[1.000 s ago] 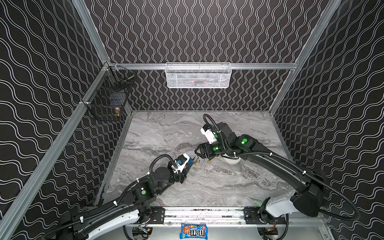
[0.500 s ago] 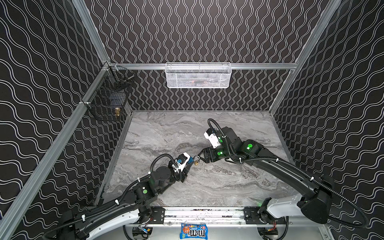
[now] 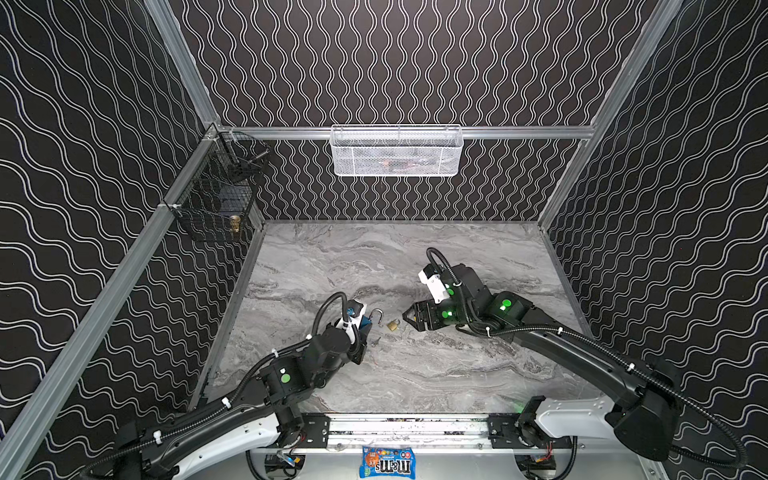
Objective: Unlock with the key
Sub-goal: 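Lower the opened blue padlock onto the table and open the left gripper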
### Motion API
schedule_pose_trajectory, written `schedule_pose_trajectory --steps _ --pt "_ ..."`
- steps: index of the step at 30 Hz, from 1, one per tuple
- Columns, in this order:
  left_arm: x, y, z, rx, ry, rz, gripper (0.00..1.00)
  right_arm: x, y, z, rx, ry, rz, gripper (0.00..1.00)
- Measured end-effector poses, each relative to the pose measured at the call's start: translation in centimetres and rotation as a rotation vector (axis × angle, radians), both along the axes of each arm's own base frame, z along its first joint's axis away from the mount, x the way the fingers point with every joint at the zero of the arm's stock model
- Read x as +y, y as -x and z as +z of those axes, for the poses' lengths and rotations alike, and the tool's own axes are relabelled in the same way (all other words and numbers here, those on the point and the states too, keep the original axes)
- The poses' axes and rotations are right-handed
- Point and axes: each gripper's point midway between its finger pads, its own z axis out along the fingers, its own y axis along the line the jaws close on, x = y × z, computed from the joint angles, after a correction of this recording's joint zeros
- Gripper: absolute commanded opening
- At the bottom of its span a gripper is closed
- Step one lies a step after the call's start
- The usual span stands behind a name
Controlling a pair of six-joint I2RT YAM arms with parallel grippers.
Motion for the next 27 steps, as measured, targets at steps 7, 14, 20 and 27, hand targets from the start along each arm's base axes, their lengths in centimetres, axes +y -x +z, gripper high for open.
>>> schedule_pose_trajectory --steps 7,14,20,27 --pt "1.9 1.3 -5.4 0.269 -0.155 0.137 0.00 0.1 0.4 -3.7 0.057 -0.026 -0.017 0.82" --pt "2.6 1.7 -9.2 0.406 -0.270 0.234 0.02 0.1 0.8 -6.2 0.095 -0.054 -0.045 0.82" --pt "3.1 1.0 -12.0 0.496 -0.331 0.286 0.06 0.1 1.0 -6.9 0.108 -0.079 -0.056 0.82" --pt "3.0 0.8 -14.2 0.580 -0.316 0.296 0.21 -0.4 1.6 -7.6 0.124 -0.099 -0.071 0.82"
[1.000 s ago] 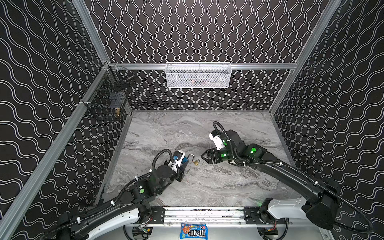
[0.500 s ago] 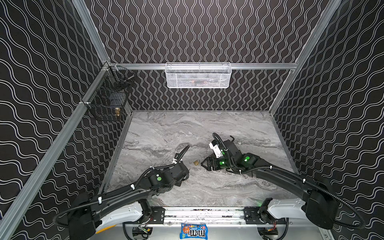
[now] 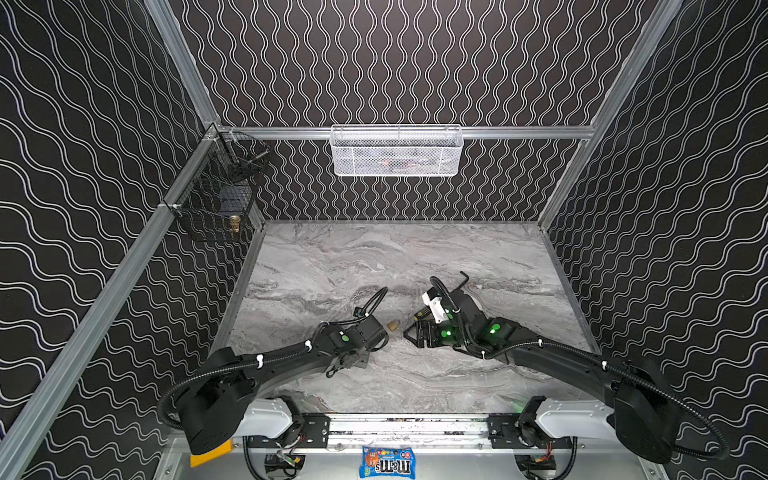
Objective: Unlock with the key
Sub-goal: 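Lower the opened blue padlock onto the table and open the left gripper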
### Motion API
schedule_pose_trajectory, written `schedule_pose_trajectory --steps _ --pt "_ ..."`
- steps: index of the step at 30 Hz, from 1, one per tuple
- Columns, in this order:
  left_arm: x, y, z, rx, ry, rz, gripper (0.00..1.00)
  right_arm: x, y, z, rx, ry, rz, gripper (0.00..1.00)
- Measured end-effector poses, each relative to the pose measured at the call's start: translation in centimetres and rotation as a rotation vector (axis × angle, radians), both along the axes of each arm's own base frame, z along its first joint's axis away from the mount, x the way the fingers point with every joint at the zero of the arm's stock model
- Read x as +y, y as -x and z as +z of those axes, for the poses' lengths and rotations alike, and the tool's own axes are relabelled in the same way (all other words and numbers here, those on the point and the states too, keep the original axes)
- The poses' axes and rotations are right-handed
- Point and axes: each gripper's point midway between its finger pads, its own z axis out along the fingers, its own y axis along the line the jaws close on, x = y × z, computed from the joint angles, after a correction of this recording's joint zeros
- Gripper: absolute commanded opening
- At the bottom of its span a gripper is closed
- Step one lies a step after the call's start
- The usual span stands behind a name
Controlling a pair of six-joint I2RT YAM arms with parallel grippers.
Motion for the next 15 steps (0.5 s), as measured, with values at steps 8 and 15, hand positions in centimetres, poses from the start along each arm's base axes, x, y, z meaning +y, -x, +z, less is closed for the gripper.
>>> schedule_pose_trajectory --steps 8,15 --pt "0.7 0.0 -0.9 0.020 0.011 0.036 0.44 0.2 0.3 -0.2 0.022 -0.019 0.001 0.82" --pt "1.0 -0.1 -1.6 0.031 0.030 0.058 0.54 0.4 0.5 -0.9 0.047 -0.015 0.011 0.82"
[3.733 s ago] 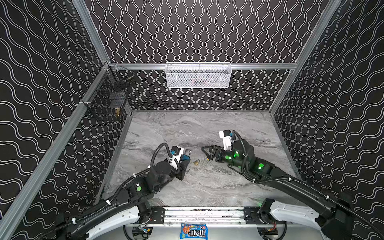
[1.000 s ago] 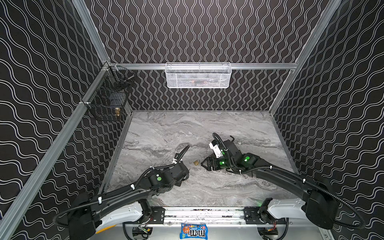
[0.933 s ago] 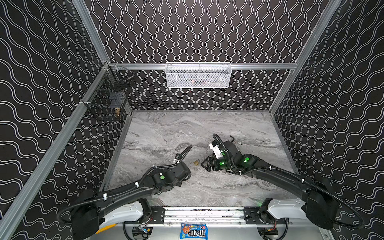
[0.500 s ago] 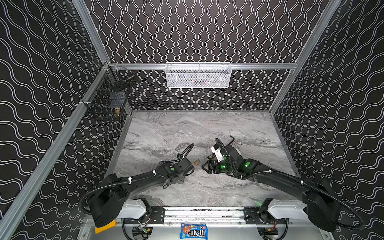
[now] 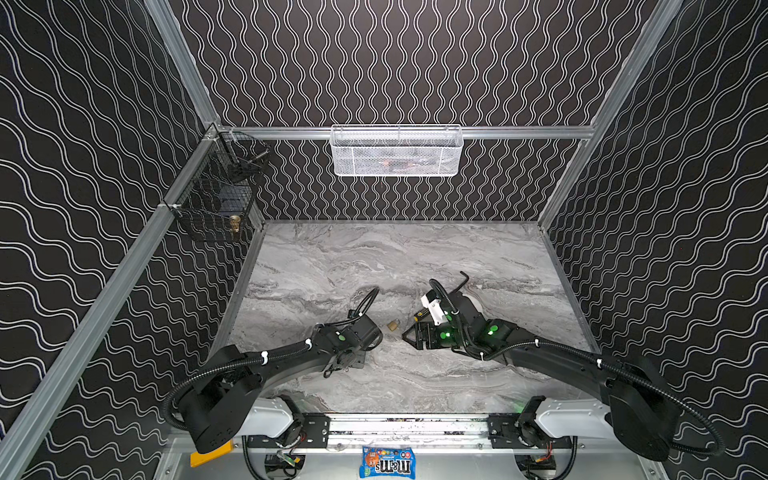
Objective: Unlock with the key
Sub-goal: 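Lower the opened blue padlock onto the table and open the left gripper, then move the right gripper over the second silver key while the left gripper withdraws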
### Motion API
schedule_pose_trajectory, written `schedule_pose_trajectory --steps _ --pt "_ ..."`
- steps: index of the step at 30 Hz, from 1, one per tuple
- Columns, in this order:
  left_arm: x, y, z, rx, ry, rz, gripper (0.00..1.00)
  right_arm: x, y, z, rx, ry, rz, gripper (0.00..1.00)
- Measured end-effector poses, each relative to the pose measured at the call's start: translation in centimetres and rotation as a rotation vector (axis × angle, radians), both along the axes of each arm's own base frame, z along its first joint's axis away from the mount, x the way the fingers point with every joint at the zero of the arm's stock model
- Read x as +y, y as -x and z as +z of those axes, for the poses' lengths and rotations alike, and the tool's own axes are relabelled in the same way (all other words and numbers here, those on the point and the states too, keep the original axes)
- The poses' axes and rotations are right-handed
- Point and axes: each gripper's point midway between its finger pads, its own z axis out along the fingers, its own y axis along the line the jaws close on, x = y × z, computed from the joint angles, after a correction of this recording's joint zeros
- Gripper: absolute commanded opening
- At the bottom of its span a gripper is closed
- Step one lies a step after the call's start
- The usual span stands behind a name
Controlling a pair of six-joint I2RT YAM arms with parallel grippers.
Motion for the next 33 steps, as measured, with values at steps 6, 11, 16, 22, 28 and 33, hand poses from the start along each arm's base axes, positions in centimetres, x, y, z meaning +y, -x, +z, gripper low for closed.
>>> schedule_pose_trajectory --steps 6,11,16,22,28,33 --pt "-0.2 -0.1 -0.6 0.007 0.001 0.000 0.56 0.1 0.1 0.0 0.004 -0.004 0.004 0.82" --pt "-0.3 -0.3 -0.1 -0.008 0.016 0.000 0.59 0.2 0.0 0.2 0.007 -0.012 -0.003 0.82" --pt "-1.0 -1.2 2.2 -0.073 0.069 0.001 0.68 0.6 -0.7 1.0 -0.013 -0.010 -0.010 0.81" --pt "-0.9 -1.9 6.0 -0.176 0.141 0.018 0.79 1.9 0.2 0.4 -0.005 0.049 0.025 0.81" --pt "-0.3 -2.0 10.3 -0.293 0.242 0.035 0.81 3.9 0.6 0.2 -0.024 0.120 0.022 0.80" --pt "0.5 -1.5 13.0 -0.372 0.322 0.045 0.89 5.6 1.2 -0.6 -0.045 0.193 0.017 0.79"
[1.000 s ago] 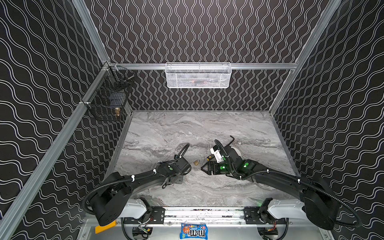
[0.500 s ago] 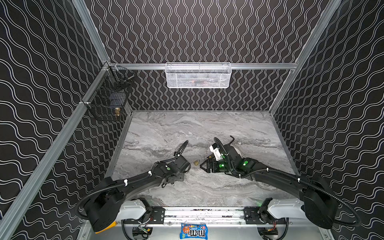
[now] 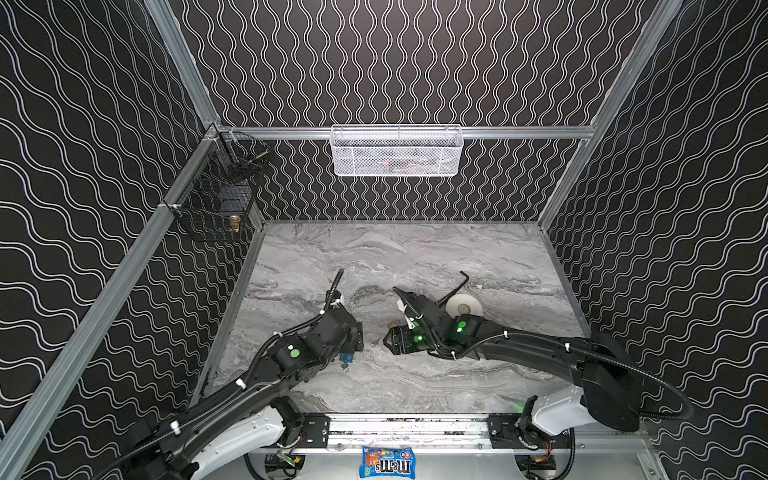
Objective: Unlock with the key
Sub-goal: 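Move the right gripper over the second silver key while the left gripper withdraws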
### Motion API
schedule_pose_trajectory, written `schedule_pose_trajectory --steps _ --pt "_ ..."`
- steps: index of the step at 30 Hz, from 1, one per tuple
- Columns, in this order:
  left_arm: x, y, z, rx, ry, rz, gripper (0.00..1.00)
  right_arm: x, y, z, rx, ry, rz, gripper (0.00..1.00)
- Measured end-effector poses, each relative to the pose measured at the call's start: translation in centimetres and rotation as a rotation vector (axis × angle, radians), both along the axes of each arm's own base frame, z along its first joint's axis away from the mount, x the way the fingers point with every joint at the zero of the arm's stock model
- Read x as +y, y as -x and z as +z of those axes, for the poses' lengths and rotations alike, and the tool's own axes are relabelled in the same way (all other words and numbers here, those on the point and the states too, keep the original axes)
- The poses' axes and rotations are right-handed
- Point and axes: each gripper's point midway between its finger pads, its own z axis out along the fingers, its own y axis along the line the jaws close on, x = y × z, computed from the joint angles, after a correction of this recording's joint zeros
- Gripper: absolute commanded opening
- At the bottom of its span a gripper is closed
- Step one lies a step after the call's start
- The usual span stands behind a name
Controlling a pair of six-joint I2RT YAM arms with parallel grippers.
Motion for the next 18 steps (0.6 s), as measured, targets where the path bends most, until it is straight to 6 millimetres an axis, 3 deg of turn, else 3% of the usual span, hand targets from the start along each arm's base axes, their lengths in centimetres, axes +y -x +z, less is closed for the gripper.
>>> schedule_pose_trajectory --steps 9,18 --pt "1.3 1.4 1.3 -0.044 0.066 0.006 0.99 2.1 -0.6 -0.7 -0.050 0.074 -0.069 0.78" --pt "2.4 2.4 2.1 -0.071 0.133 0.030 0.99 2.7 -1.6 -1.9 -0.068 0.127 -0.145 0.77"
